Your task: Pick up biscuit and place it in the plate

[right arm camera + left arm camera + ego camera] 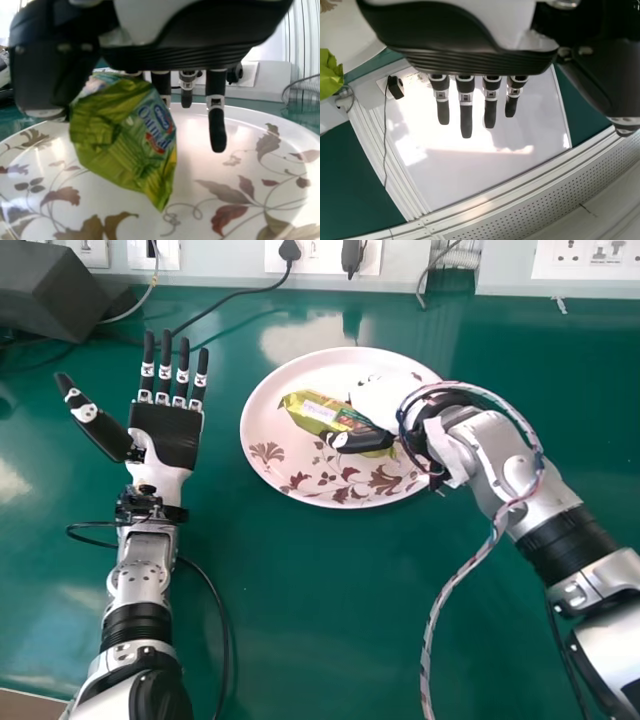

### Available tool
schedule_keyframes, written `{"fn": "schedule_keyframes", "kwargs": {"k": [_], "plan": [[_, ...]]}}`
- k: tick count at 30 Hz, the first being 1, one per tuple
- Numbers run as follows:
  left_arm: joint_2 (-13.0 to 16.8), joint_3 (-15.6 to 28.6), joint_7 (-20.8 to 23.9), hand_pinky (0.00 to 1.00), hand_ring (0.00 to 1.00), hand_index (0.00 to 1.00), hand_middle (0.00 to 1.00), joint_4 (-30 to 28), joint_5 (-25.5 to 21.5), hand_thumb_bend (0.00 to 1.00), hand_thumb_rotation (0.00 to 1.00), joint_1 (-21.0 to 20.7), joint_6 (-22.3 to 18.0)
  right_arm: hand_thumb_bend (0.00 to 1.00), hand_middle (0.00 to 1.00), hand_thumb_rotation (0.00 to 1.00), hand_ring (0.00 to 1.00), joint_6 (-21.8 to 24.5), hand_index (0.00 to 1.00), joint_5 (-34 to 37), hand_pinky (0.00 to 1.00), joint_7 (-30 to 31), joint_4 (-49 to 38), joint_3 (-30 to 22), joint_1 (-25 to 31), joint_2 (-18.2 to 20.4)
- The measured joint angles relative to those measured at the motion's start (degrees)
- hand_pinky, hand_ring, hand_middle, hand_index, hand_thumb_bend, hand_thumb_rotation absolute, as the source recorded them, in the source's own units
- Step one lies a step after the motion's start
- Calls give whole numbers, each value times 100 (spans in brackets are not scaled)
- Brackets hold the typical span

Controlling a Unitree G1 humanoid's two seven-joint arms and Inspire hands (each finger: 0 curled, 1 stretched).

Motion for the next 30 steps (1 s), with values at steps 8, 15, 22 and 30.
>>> {"fn": "schedule_keyframes", "kwargs": {"k": [8, 15, 22, 30], "plan": [[0, -52, -105, 90, 85, 100, 95, 92, 193, 100, 83, -38, -267, 52, 59, 9, 54, -12, 49, 133, 37, 180, -81, -41, -17, -76], [-3, -64, -102, 90, 84, 100, 95, 95, 210, 100, 82, -39, -380, 98, 61, 46, 61, 6, 55, 242, 46, 460, -318, -103, 12, -201], [6, -75, -127, 90, 83, 100, 94, 106, 262, 100, 85, -42, -392, 100, 64, 54, 66, 58, 56, 293, 56, 543, -481, -194, 79, -253], [15, -107, -129, 91, 84, 100, 95, 113, 299, 100, 83, -46, -413, 100, 66, 53, 70, 129, 57, 302, 59, 649, -727, -278, 194, -322]]}}
